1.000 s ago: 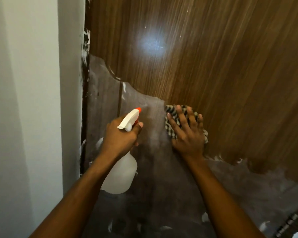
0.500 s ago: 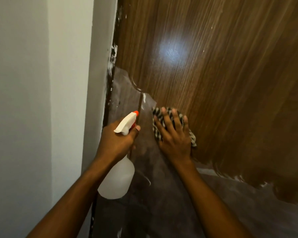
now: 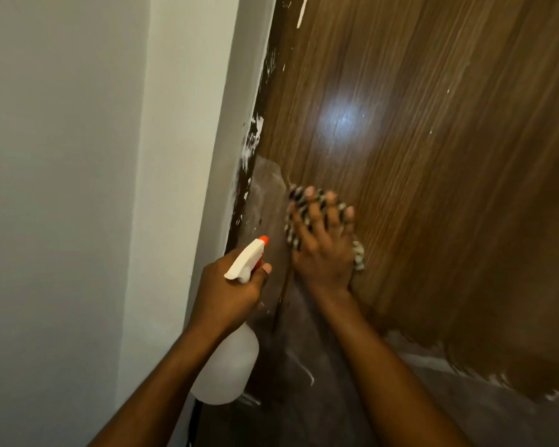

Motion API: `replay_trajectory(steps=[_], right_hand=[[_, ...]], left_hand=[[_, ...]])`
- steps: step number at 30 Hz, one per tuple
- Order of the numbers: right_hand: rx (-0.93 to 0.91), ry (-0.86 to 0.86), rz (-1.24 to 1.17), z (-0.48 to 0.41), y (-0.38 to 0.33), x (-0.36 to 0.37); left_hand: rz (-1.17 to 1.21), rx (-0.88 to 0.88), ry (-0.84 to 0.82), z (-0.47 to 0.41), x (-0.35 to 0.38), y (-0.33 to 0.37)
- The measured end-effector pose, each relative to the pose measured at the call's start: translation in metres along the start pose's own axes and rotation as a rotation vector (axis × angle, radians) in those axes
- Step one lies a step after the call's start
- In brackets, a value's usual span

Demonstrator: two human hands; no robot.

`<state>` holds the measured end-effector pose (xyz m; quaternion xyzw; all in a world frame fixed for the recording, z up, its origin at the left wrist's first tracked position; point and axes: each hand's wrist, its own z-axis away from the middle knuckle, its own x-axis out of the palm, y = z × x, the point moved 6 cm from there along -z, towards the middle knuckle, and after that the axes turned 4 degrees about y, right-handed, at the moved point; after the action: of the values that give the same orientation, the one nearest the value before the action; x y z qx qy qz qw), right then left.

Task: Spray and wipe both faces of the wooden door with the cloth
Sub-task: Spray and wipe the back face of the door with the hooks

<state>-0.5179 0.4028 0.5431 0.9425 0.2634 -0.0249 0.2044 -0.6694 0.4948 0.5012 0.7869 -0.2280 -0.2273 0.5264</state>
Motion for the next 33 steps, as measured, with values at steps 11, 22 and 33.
replay_trajectory(steps=[11, 22, 33], right_hand=[[0.264, -0.014, 0.094, -0.023, 0.024, -0.001], [-0.308, -0.231, 0.035, 0.017, -0.103, 0.081], [0.108, -0.075, 0.068, -0.032, -0.098, 0.051]], left_hand=[[-0.020, 0.046, -0.122, -0.035, -0.028, -0.006], [0.054, 0.045, -0.098, -0.089, -0.074, -0.015], [0.065, 0.010, -0.141, -0.068, -0.088, -0.040]])
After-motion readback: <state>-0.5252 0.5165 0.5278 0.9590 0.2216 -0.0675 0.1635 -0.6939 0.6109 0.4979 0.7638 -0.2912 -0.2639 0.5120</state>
